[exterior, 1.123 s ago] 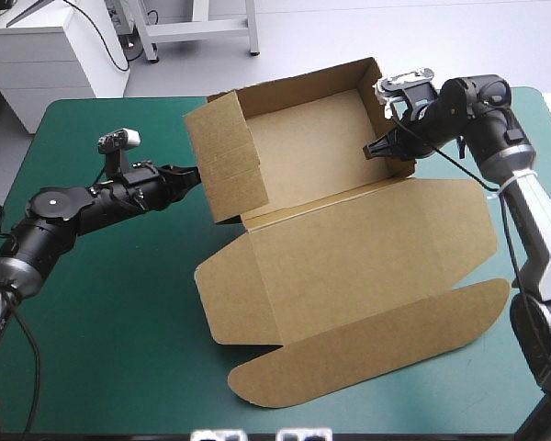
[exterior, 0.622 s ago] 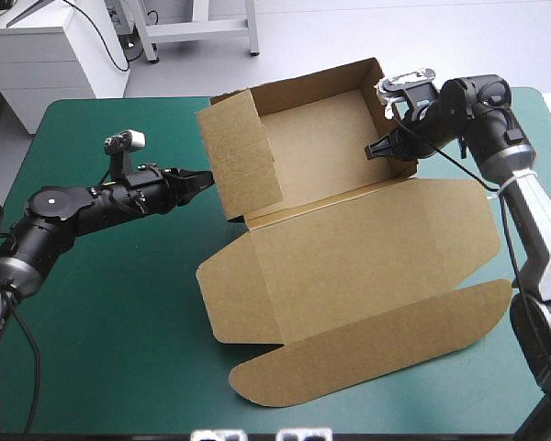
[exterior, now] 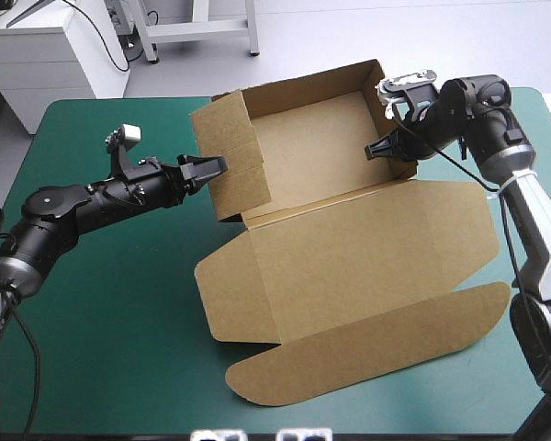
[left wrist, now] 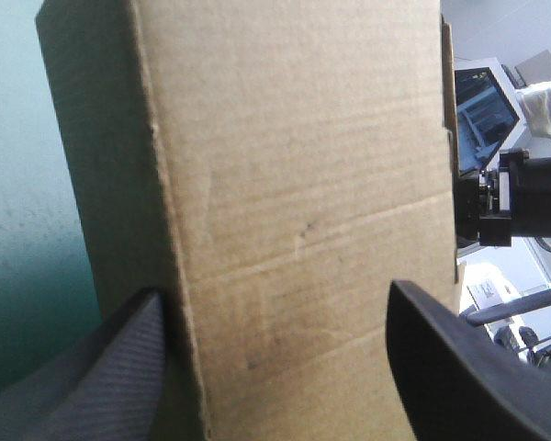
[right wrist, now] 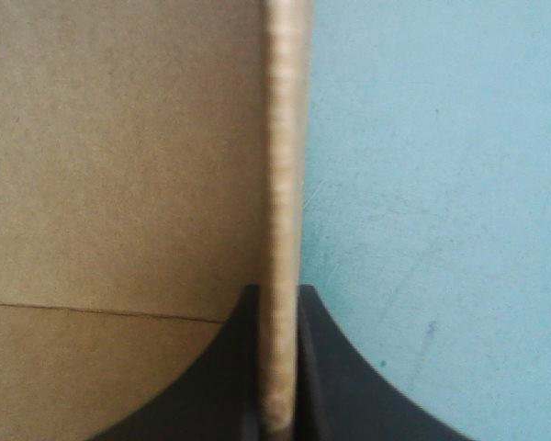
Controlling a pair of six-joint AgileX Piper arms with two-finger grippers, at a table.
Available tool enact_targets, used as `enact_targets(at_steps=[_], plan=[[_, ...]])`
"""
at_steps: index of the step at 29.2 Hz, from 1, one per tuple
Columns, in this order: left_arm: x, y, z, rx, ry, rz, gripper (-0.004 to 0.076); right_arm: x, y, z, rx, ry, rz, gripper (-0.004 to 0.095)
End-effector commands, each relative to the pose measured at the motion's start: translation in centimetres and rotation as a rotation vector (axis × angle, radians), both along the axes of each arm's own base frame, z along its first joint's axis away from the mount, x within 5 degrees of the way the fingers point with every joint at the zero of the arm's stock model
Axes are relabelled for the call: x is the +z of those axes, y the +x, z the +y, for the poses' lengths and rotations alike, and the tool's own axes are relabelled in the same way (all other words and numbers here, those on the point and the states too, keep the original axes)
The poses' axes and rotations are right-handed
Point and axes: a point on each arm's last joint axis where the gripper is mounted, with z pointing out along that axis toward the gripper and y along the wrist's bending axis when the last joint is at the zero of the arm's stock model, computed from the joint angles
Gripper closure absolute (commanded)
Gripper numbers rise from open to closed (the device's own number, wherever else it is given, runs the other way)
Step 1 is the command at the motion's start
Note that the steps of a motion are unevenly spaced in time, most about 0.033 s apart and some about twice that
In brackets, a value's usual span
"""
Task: Fold the box
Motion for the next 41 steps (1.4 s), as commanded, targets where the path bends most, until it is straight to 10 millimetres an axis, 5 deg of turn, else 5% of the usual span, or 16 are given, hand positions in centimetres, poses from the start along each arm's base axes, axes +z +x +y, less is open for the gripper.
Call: enact_targets(at_steps=[1, 14, 22, 31, 41], plan=[[2.0, -0.5, -0.1, 0.002, -0.051, -0.052, 0.024, 3.0, -0.9, -0.2, -0.017, 0.047, -0.117, 0.0926], [4.9, -0.5, -1.1, 0.024, 0.105, -0.028, 0.0197, 5.2, -1.8, -0.3, -0.045, 0.102, -0.225, 0.0921], [4.6, -0.7, -1.9, 0.045, 0.177, -0.007, 0.0197, 7.0, -3.4, -0.3, -0.031, 0.102, -0.279, 0.0921], [5.2, -0.8, -2.0, 0.037, 0.158, -0.004, 0.0197, 7.4, -4.3, 3.0, 0.003, 0.003, -0.347, 0.092], [6.4, -1.2, -2.4, -0.015, 0.124, -0.009, 0.0197, 7.3, -4.5, 3.2, -0.018, -0.03, -0.337, 0.0921]])
